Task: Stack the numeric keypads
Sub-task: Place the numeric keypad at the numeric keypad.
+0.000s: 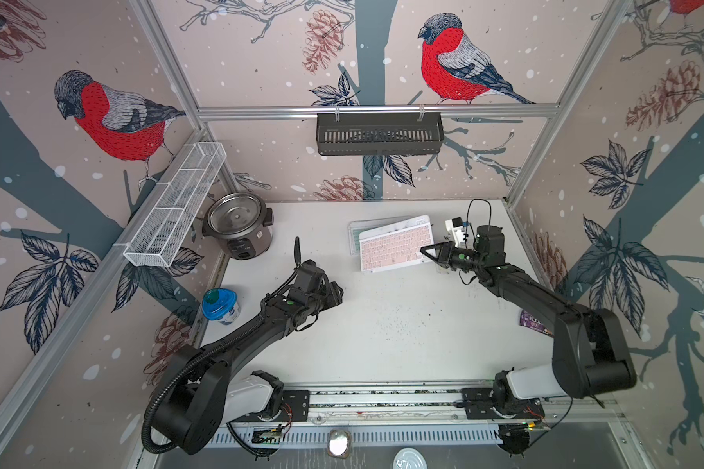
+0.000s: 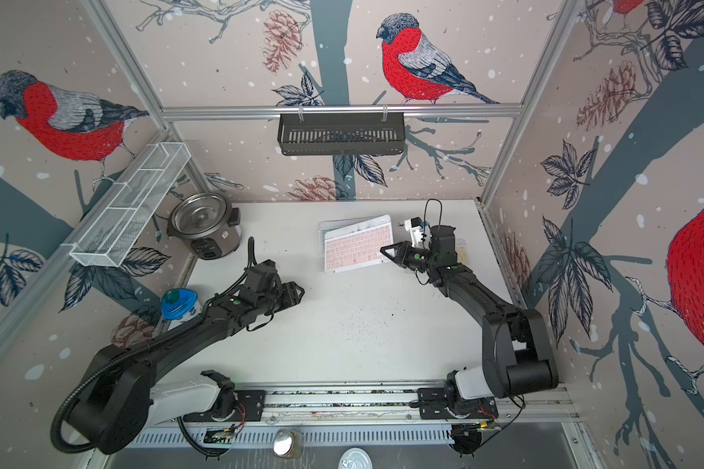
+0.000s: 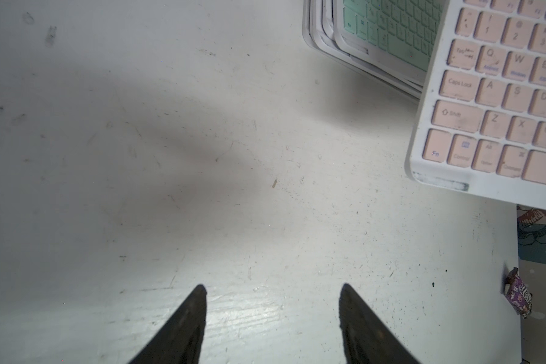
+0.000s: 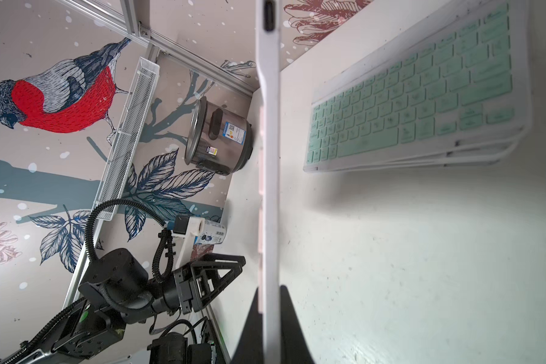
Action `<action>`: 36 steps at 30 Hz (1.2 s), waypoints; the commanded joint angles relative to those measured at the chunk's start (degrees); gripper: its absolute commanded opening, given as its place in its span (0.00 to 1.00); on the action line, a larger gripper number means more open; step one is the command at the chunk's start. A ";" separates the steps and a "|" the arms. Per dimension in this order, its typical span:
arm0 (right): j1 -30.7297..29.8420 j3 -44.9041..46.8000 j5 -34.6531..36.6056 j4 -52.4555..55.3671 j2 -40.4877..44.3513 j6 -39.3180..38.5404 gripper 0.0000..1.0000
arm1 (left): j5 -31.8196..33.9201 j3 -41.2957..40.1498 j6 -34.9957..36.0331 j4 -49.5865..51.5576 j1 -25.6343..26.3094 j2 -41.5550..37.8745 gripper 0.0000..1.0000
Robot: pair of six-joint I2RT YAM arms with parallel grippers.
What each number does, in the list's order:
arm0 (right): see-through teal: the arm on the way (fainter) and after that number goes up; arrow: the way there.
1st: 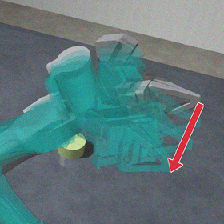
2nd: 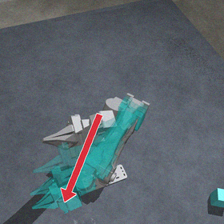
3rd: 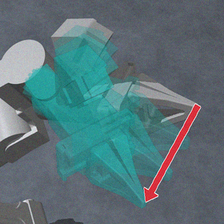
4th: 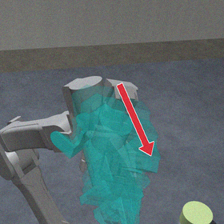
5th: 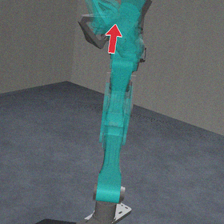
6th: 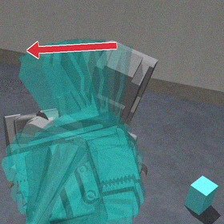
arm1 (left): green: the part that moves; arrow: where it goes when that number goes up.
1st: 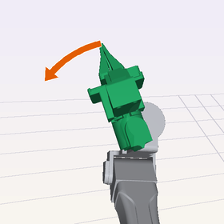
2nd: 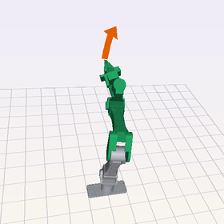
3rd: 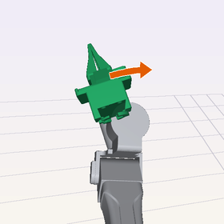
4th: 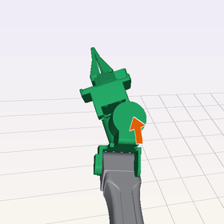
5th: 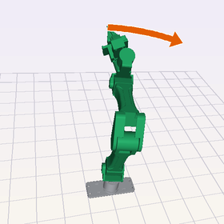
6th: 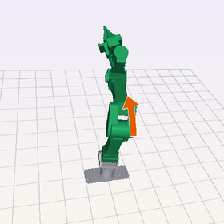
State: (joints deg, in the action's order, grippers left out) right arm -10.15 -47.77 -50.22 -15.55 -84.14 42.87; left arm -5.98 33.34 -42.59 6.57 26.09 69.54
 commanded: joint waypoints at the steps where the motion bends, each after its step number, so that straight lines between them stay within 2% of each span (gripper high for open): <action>1: 0.04 -3.26 -3.42 -5.91 -3.38 -1.39 0.06 | 1.03 -0.11 0.31 -0.94 -0.16 -0.21 0.66; 11: 0.86 -13.84 -8.48 -13.40 -19.44 2.80 0.06 | 1.33 0.58 0.84 -1.25 -0.68 1.43 0.67; 21: 1.39 -21.93 -9.63 -16.81 -31.10 5.99 0.06 | 1.28 1.46 1.38 -0.84 -1.18 3.44 0.67; 29: 1.63 -25.66 -9.16 -13.97 -35.70 4.66 0.07 | 0.39 1.64 1.19 -1.47 -1.19 5.47 0.66; 36: 2.23 -26.93 -8.76 -11.85 -37.10 3.56 0.12 | 0.06 2.16 1.37 -1.81 -1.19 7.14 0.66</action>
State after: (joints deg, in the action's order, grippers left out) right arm -8.10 -74.04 -58.00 -26.72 -120.99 47.90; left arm -5.96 34.96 -41.58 6.15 25.02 76.18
